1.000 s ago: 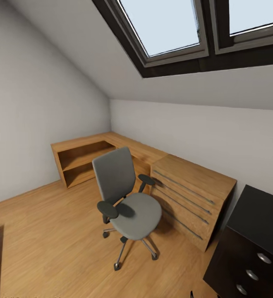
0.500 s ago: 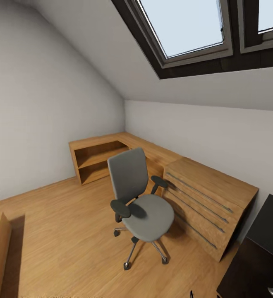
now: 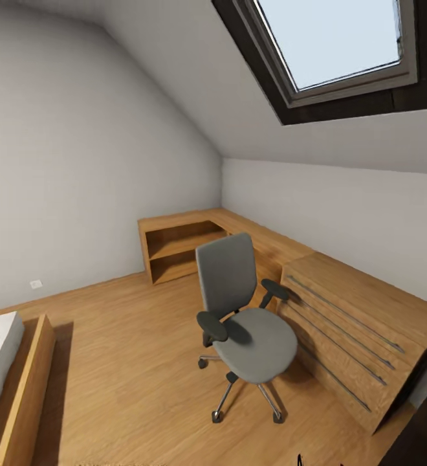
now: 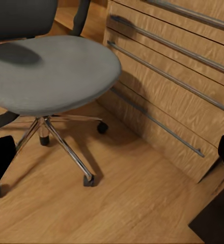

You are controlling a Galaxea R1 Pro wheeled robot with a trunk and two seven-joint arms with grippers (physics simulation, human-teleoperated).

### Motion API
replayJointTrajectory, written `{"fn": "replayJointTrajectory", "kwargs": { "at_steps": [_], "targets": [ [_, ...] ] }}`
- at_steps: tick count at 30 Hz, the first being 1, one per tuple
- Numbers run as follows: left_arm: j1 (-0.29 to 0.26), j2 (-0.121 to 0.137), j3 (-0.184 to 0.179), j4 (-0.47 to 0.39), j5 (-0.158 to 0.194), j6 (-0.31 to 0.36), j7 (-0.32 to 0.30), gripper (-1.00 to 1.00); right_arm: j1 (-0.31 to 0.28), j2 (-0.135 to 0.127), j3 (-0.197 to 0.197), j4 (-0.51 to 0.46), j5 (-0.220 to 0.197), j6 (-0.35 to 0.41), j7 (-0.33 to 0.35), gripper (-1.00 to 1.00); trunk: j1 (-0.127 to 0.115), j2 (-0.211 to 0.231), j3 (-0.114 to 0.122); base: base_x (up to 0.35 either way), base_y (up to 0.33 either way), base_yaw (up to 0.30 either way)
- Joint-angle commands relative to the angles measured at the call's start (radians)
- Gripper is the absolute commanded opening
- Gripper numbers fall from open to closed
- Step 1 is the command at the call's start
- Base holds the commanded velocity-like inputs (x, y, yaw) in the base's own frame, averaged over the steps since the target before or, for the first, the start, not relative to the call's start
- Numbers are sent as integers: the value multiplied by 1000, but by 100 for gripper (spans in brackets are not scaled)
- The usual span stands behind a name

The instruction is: In the bedroom, organize the workspace by keeping the computer under the desk, ensuring the monitor is on the desk, placing the keyboard on the desk next to the monitor, placing the mouse on the desk next to the keyboard, moving the folder from the swivel chair onto the desk next to the mouse, stacking the notebook on top of the folder with the pen on top of the notebook, and positioning the swivel chair next to the desk.

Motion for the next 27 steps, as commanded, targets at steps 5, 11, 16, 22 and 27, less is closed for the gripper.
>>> {"fn": "replayJointTrajectory", "kwargs": {
  "at_steps": [5, 11, 16, 22, 27],
  "targets": [
    [-1, 0, -10, 1, 5, -9, 3, 100, 0, 1, 9, 2, -2, -2, -5, 100, 0, -1, 1, 0, 0, 273],
    [-1, 1, -9, 1, 2, -68, 3, 100, -1, 1, 9, 3, 0, -2, -2, 100, 0, -1, 4, 14, 20, 273],
    [-1, 0, -10, 2, 2, -80, 4, 100, -1, 1, 9, 2, 0, -2, -1, 100, 0, -1, 5, 122, 134, 259],
    [-1, 2, -5, 2, 6, -79, 9, 100, -1, 1, 10, 3, 0, -2, -2, 100, 0, -1, 6, 11, 11, 281],
    [-1, 3, -3, 2, 8, -78, 11, 100, 0, 1, 10, 4, 0, -2, -2, 100, 0, -1, 6, 1, 1, 286]
  ]
}}
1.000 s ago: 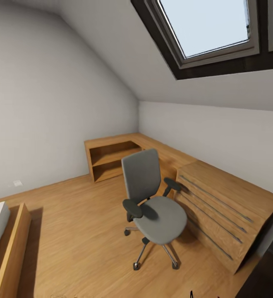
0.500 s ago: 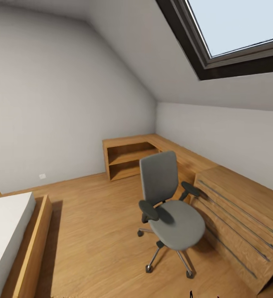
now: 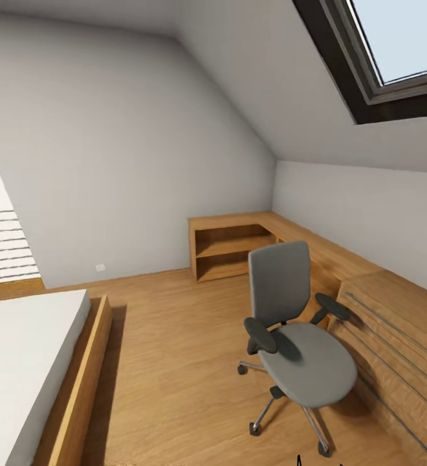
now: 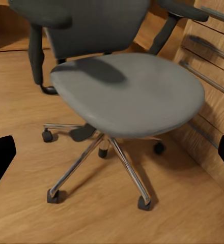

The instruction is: In the bedroom, organize the workspace by keeping the computer under the desk, ensuring the monitor is on the desk, placing the keyboard on the desk next to the monitor, placing the mouse on the desk next to the keyboard, moving the folder from the swivel chair onto the desk next to the mouse, stacking the notebook on top of the folder with the pen on top of the notebook, and positioning the swivel chair next to the desk.

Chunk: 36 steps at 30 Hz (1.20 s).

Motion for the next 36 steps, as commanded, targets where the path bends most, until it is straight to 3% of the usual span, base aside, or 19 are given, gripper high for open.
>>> {"fn": "replayJointTrajectory", "kwargs": {
  "at_steps": [1, 29, 36],
  "targets": [
    [-1, 1, -7, 1, 7, -3, 5, 100, -1, 1, 9, 2, -3, 3, -5, 100, 0, -1, -1, 0, 0, 286],
    [-1, -1, -13, 1, 4, -3, 1, 100, -1, 0, 9, 1, -2, 29, -1, 100, 0, -1, -1, 0, 8, 286],
    [-1, -1, -14, 1, 4, -4, -2, 100, -1, -1, 9, 1, -3, 33, 0, 100, 0, -1, -1, 85, 22, 108]
  ]
}}
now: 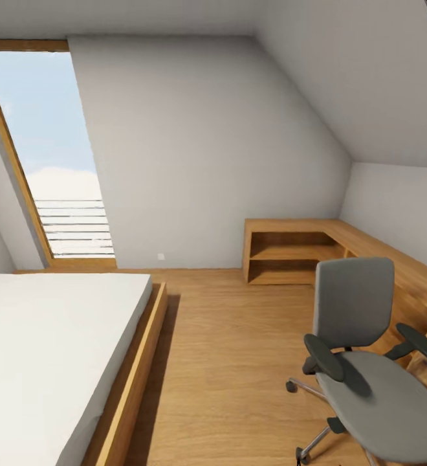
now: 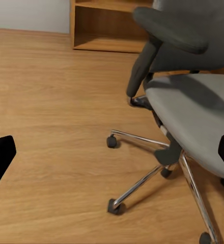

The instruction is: In the bedroom, organize the workspace by keeping the computer under the desk, ensuring the monitor is on the desk, placing the keyboard on the desk next to the monitor, placing the mouse on the desk next to the keyboard, moving the folder from the swivel chair onto the desk next to the mouse, stacking the notebook on top of the folder with the pen on top of the notebook, and positioning the swivel chair next to the desk.

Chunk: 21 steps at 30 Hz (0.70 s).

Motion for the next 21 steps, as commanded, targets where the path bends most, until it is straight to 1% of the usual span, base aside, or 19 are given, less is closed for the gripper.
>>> {"fn": "replayJointTrajectory", "kwargs": {
  "at_steps": [1, 8, 16, 21],
  "targets": [
    [-1, 1, -8, 0, 7, -4, 5, 100, -1, 0, 9, 2, -3, -2, -6, 100, 0, -1, -1, 247, 74, 23],
    [-1, 1, -9, 0, 7, -4, 5, 100, -1, -2, 7, 2, -3, -1, -4, 100, 0, -1, -1, 293, 87, 9],
    [-1, 1, -8, 0, 7, -2, 5, 100, -1, -4, 7, 2, -3, 0, 25, 100, 0, -1, -1, 317, 81, 1],
    [-1, 1, -9, 0, 7, -2, 5, 100, -1, -4, 7, 2, -3, 0, 29, 100, 0, -1, -1, 319, 66, 0]
  ]
}}
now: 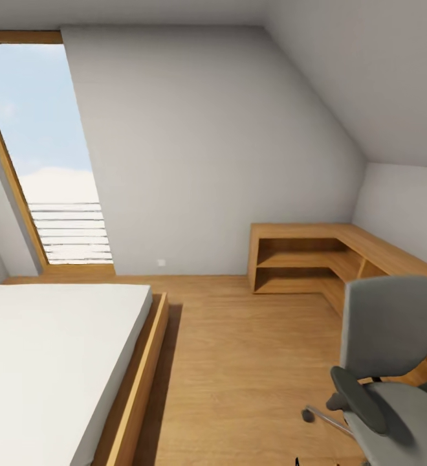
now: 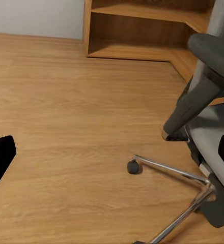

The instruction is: In the bedroom, organize the workspace by keeping the computer under the desk, ensuring the monitor is on the desk, placing the keyboard on the desk next to the monitor, placing the mouse on the desk next to the keyboard, moving the folder from the swivel chair onto the desk next to the mouse, stacking the notebook on top of the folder with the pen on top of the notebook, and positioning the swivel chair next to the desk.

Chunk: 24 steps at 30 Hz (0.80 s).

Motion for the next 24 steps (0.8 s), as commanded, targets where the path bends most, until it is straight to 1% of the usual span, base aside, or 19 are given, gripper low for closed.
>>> {"fn": "replayJointTrajectory", "kwargs": {
  "at_steps": [1, 13, 15, 18, 24],
  "targets": [
    [-1, 0, -8, 0, 7, -3, 5, 100, -1, 1, 8, 2, -3, -2, -6, 100, 1, -1, -1, 320, 31, 0],
    [-1, -1, -9, 0, 6, -3, 5, 100, -1, -6, 8, 2, -3, -1, -6, 100, 1, -1, -1, 321, 6, 0],
    [-1, -1, -9, 0, 6, -3, 5, 100, -1, -7, 8, 2, -3, 11, -6, 100, 1, -1, -1, 322, 0, 0],
    [-1, -1, -9, 1, 6, -3, 5, 100, -1, -6, 9, 2, -2, 61, -5, 100, 1, -1, -1, 322, 0, 0],
    [-1, -1, -9, 1, 6, -3, 5, 100, -1, -6, 10, 1, 0, 117, -4, 100, 1, -1, -1, 322, 0, 0]
  ]
}}
